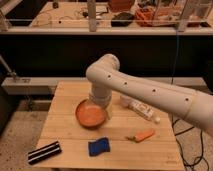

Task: Move the arm in a circular motion

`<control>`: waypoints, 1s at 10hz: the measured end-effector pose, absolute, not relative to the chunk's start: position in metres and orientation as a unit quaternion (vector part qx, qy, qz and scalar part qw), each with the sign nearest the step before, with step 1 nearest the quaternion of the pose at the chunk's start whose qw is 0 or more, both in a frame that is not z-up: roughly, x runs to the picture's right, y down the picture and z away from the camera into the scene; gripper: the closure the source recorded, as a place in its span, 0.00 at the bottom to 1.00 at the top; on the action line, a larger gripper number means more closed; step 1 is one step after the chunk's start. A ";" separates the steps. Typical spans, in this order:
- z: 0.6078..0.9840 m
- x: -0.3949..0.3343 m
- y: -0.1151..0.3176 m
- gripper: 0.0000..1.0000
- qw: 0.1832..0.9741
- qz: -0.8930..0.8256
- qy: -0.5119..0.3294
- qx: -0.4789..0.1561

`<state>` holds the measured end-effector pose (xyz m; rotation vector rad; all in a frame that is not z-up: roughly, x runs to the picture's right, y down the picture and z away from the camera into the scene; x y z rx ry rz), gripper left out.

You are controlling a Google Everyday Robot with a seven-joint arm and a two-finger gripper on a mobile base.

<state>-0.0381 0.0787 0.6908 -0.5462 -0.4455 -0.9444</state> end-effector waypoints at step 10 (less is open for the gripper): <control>0.810 0.135 0.001 0.20 0.925 -0.246 -0.142 -0.251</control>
